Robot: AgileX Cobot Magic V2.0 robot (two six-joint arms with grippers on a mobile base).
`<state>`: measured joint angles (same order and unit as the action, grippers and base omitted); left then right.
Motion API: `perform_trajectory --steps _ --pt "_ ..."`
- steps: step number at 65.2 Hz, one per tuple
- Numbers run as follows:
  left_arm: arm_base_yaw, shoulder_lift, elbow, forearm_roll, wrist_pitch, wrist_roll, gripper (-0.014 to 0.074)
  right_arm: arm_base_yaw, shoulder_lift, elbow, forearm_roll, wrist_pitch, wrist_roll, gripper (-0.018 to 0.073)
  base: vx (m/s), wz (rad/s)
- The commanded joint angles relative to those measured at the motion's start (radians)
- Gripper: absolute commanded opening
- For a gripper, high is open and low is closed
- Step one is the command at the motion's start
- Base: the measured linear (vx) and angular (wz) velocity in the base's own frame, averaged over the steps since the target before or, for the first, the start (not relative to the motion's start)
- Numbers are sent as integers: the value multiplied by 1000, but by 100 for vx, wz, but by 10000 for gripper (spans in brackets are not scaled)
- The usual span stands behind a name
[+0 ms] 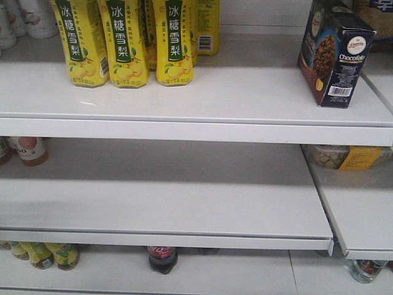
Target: Left arm holds basket, right arm returns cookies
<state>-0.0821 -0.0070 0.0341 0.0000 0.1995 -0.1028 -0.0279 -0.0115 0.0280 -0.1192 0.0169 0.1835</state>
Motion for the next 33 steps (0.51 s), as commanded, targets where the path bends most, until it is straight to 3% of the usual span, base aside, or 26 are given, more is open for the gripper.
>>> perform_trajectory --steps 1,33 --pt "-6 -17 -30 17 -99 9 -6 0 -13 19 -12 -41 8 -11 0 0" --pt "-6 -17 -30 17 -99 9 -6 0 -13 19 -10 -32 8 -11 0 0"
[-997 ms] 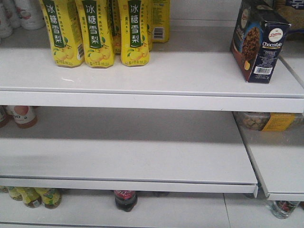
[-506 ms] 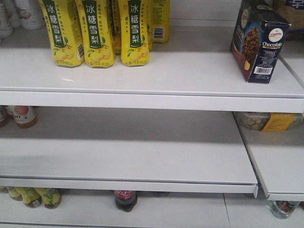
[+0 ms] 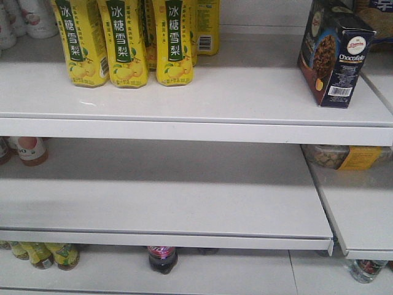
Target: Left arm holds basket, right arm returns cookies
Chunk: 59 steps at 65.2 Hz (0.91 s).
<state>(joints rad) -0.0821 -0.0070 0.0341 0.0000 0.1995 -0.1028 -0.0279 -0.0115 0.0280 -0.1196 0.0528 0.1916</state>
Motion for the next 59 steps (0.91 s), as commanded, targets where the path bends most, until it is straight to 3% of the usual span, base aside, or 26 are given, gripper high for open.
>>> perform_trajectory --steps 1,59 --pt "-6 -17 -30 17 -99 9 -6 0 -13 19 -10 -68 0 -11 0 0" --pt "-6 -17 -30 17 -99 9 -6 0 -13 19 -10 -65 0 -11 0 0"
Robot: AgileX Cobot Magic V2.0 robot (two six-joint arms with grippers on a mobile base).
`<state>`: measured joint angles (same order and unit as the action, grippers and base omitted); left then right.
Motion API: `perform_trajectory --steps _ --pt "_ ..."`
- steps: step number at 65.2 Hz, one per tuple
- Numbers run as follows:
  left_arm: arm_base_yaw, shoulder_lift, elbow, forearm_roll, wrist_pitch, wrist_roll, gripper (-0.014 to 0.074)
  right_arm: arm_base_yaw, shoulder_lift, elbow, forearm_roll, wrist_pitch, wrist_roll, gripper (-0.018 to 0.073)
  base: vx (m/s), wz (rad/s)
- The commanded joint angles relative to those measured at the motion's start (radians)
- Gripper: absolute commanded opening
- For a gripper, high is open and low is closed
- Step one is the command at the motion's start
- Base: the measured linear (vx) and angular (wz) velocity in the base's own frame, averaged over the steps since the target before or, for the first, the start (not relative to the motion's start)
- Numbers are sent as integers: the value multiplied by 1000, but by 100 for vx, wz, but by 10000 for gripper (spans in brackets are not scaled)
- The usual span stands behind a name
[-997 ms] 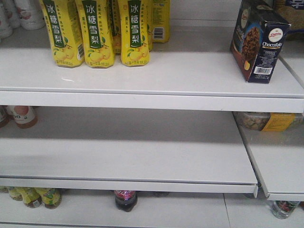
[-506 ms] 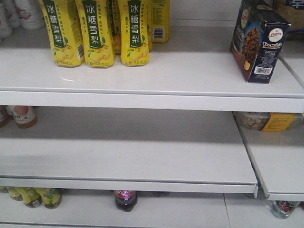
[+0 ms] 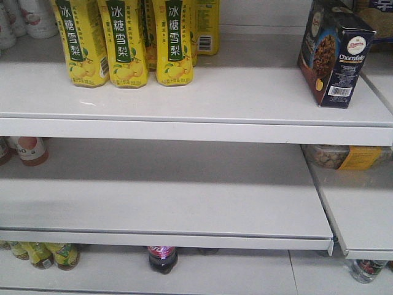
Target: Left arm holds basket, right arm returns cookies
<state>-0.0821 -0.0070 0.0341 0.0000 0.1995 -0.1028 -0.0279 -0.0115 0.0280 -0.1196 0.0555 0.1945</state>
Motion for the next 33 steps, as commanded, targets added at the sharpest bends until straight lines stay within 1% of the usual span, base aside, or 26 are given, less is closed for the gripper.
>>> perform_trajectory --steps 1,33 --pt "-6 -17 -30 17 -99 9 -6 0 -13 19 -10 -68 -3 -11 0 0" --pt "-6 -17 -30 17 -99 9 -6 0 -13 19 -10 -69 -3 -11 0 0"
